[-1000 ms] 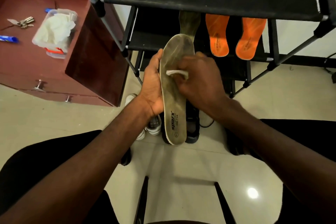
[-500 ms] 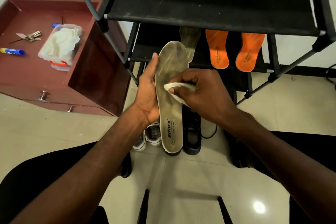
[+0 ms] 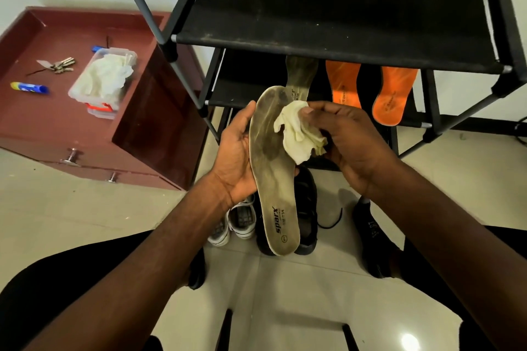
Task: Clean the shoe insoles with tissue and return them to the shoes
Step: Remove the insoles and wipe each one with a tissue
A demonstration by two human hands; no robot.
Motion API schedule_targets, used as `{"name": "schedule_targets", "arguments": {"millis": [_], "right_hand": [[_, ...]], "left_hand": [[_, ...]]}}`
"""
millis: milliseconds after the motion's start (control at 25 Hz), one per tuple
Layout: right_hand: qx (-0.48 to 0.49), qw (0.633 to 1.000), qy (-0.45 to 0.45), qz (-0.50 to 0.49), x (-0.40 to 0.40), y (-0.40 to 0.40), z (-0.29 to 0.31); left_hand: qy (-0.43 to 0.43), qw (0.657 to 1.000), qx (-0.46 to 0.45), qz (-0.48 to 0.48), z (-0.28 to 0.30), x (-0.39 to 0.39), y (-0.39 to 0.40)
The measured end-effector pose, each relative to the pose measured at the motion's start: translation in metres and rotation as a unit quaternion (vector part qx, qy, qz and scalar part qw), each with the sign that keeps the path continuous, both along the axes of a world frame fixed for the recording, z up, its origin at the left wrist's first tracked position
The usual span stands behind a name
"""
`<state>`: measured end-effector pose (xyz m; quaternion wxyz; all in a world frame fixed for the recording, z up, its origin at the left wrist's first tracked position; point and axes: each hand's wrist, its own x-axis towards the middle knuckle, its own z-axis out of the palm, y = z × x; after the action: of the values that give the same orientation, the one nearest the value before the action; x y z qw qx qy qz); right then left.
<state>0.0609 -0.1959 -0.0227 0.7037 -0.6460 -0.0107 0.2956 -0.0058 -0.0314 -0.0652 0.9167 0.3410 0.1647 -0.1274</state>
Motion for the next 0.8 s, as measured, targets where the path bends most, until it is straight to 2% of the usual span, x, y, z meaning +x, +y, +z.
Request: {"name": "schedule_targets", "arguments": {"millis": [80,200,280,320,400,480,560,640,800], "right_hand": [[0.023,0.999,0.043,0.009,0.001,0.0,-0.001],[0.014,0.999,0.037,0.035,0.0,0.001,-0.003],[-0.01,1.0,-0.021,0.007,-0.002,0.003,-0.004],[-0.029,0.996,-0.085,-0.02,-0.002,0.004,-0.006],[-0.077,0.963,-0.251,-0.054,-0.005,0.007,-0.006],[-0.142,0.903,-0.404,-0.045,-0.006,0.011,-0.008],[-0.216,0.838,-0.5,-0.017,-0.007,0.015,-0.013],[-0.257,0.813,-0.522,0.007,-0.009,0.019,-0.017],[-0.251,0.811,-0.528,0.027,-0.015,0.022,-0.02]], "left_hand": [[-0.001,1.0,-0.004,0.003,-0.001,0.0,0.003],[-0.002,1.0,-0.003,0.001,0.0,0.001,0.004],[0.002,1.0,-0.005,0.0,0.001,0.001,0.004],[0.007,1.0,-0.001,0.0,0.002,0.0,0.004],[0.011,1.0,0.005,-0.009,0.002,-0.001,0.004],[0.007,1.0,0.004,-0.027,0.003,-0.002,0.0],[0.004,0.999,-0.002,-0.033,0.008,-0.004,-0.007],[-0.004,0.999,-0.014,-0.036,0.009,-0.004,-0.011],[-0.012,0.999,-0.028,-0.037,0.003,-0.002,-0.007]]}}
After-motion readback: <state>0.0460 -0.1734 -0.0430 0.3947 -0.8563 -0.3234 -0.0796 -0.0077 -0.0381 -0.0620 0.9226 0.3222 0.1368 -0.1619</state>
